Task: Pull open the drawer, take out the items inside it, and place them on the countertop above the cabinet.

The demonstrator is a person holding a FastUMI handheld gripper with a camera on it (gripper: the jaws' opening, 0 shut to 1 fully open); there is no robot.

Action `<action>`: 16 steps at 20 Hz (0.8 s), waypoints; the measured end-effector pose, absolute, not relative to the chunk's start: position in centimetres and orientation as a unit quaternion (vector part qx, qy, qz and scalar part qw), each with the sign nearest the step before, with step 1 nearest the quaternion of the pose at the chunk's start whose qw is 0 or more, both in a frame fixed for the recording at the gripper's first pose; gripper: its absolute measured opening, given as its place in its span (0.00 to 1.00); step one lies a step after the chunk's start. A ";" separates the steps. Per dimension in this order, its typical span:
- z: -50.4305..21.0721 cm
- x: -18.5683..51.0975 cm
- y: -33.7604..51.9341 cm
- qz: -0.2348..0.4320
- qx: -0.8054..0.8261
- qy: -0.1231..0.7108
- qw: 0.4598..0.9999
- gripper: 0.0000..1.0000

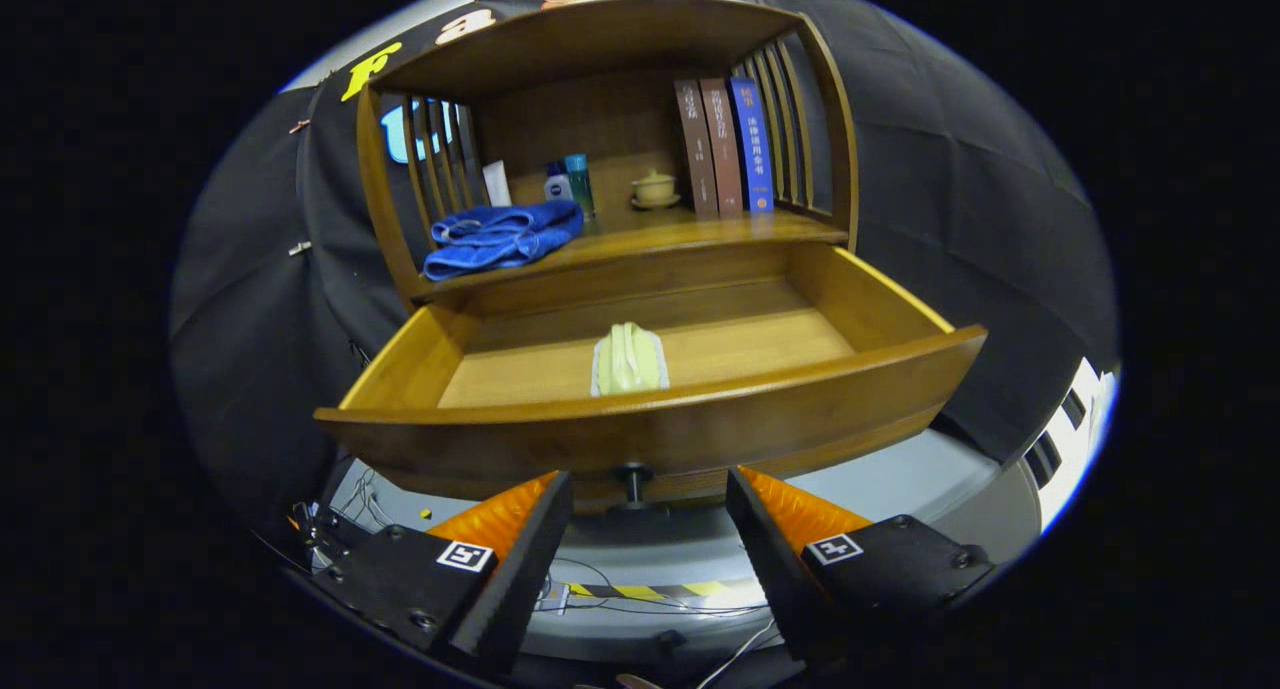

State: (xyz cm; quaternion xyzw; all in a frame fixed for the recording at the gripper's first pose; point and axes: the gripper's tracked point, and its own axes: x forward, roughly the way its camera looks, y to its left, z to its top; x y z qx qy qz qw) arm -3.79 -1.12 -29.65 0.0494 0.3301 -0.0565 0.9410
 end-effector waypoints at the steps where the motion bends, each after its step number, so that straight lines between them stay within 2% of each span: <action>1: -28.1 -2.9 -1.0 -0.053 0.057 0.319 0.944 0.98; 4: -24.7 1.1 -0.7 -0.045 0.075 0.299 0.950 0.98; 7: -25.0 5.9 -0.7 -0.037 0.043 0.310 0.949 0.97; 14: -32.0 12.7 0.0 -0.037 0.035 0.449 0.892 0.96; 16: -34.2 13.5 -0.1 -0.042 0.038 0.489 0.870 0.92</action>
